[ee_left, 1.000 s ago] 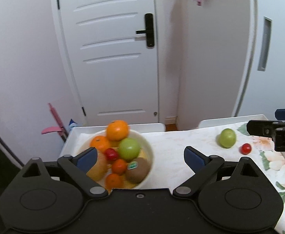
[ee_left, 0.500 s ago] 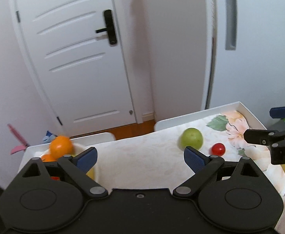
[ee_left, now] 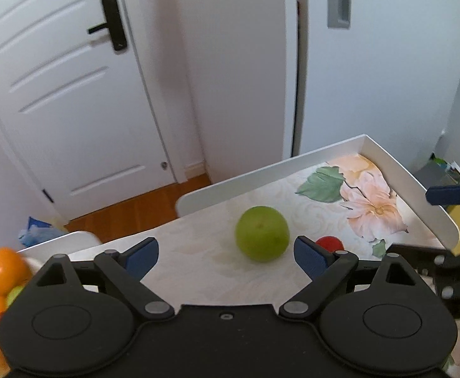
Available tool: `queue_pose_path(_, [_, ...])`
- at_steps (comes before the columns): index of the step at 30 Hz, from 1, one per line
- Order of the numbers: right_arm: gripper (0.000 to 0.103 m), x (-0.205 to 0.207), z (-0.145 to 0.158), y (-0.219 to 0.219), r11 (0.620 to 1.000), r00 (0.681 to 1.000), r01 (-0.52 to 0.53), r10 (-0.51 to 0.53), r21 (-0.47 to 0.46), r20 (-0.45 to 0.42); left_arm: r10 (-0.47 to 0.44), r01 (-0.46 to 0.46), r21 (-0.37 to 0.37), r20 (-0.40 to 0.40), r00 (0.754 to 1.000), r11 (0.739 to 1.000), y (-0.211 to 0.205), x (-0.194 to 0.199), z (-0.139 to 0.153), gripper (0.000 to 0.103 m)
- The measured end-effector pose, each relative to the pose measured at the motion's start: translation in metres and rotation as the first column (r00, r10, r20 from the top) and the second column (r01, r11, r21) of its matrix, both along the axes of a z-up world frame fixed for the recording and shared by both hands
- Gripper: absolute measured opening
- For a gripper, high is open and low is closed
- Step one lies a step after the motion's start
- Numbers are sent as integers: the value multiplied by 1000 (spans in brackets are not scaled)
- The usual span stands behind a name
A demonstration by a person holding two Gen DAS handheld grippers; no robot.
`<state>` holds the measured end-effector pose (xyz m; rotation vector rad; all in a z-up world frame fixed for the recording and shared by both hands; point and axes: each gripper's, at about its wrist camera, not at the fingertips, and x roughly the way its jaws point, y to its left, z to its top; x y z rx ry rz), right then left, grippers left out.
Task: Organize fruits
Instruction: 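Grasp the green apple with the left gripper while the right gripper grasps the red tomato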
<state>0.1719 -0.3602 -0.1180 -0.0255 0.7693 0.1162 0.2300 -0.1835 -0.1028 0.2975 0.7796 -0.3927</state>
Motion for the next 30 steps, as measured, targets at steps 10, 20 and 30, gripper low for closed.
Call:
queue_pose_path(10, [84,16,-26,-1,999,998,-22,24,29,-53,-59,60,13,-51,997,998,-29,27,-29,80])
queue_pose_path(20, [79,31,-41,5,997,995,-58,62,50,-81,-92,92,-4,-84,992,996,-34,33,-36,57])
queue_pose_path(30, [72,41,-45,11,994,993,-86,91,61,-79,-78,81,23,-81,994,996,-24,29,-36,57])
